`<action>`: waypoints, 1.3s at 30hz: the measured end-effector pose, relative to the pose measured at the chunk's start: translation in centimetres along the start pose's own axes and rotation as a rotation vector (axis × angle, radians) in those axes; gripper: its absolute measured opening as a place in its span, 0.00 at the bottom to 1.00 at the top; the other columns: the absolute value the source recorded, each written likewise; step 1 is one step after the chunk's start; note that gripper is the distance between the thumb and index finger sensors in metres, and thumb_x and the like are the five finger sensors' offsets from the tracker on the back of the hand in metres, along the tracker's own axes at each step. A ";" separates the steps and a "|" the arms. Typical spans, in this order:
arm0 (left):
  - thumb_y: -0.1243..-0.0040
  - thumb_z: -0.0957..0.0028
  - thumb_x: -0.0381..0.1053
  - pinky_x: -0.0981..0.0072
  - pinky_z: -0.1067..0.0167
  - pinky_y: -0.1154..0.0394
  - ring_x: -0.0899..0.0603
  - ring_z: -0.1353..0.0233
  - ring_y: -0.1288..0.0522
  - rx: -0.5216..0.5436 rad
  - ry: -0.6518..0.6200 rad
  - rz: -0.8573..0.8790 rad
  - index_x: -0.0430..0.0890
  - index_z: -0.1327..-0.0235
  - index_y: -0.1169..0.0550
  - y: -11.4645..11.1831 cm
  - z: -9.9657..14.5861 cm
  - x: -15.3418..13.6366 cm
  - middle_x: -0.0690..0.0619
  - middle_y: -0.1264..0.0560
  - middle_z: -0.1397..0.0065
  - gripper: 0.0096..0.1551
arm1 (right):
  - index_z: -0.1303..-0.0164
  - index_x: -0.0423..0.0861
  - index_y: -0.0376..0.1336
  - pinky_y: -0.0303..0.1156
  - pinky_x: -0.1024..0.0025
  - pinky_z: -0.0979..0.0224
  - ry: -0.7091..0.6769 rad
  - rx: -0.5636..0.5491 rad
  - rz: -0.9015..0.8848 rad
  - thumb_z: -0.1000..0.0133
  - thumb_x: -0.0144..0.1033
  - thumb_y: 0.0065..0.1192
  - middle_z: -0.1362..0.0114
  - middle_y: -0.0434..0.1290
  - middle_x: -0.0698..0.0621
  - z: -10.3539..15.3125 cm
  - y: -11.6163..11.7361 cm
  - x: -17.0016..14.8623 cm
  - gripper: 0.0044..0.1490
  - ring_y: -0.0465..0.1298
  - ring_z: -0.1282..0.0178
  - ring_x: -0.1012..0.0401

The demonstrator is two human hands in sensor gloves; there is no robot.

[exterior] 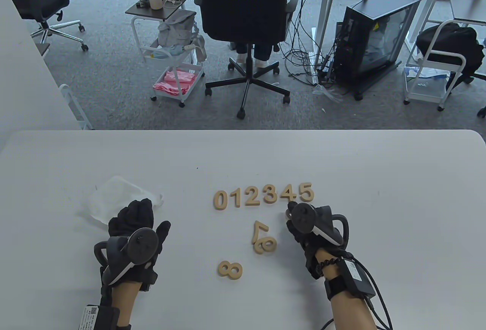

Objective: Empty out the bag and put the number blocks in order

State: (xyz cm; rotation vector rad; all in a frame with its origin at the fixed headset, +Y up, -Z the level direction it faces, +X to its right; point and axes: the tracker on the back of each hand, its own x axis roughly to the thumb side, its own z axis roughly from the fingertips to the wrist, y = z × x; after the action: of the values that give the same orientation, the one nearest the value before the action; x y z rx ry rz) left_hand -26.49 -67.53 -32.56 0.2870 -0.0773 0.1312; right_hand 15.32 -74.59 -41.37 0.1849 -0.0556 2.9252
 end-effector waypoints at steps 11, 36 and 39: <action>0.48 0.43 0.63 0.17 0.35 0.41 0.19 0.26 0.33 0.009 0.001 -0.010 0.33 0.21 0.37 0.2 0.1 0.1 0.27 0.38 0.22 0.47 | 0.22 0.46 0.59 0.70 0.37 0.29 0.215 -0.113 -0.031 0.40 0.41 0.57 0.26 0.65 0.31 -1.3 -4.6 -6.7 0.35 0.72 0.33 0.37; 0.48 0.43 0.63 0.17 0.35 0.41 0.18 0.26 0.33 -0.007 0.036 -0.013 0.33 0.21 0.37 0.1 0.0 -0.3 0.27 0.38 0.22 0.47 | 0.25 0.49 0.62 0.75 0.41 0.33 0.397 0.104 0.170 0.42 0.40 0.59 0.28 0.68 0.31 -10.1 1.1 -7.4 0.32 0.76 0.37 0.38; 0.48 0.43 0.63 0.17 0.35 0.41 0.18 0.26 0.33 -0.008 0.036 -0.014 0.33 0.21 0.37 0.1 0.0 -0.3 0.26 0.38 0.22 0.47 | 0.24 0.48 0.61 0.75 0.41 0.32 0.390 0.128 0.171 0.42 0.38 0.59 0.28 0.68 0.31 -10.1 1.3 -7.2 0.33 0.76 0.37 0.38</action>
State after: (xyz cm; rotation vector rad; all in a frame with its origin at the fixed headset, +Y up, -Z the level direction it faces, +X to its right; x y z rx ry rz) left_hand -26.82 -67.46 -32.60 0.2770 -0.0399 0.1216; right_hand 20.80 -76.79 -52.37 -0.3902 0.1855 3.0760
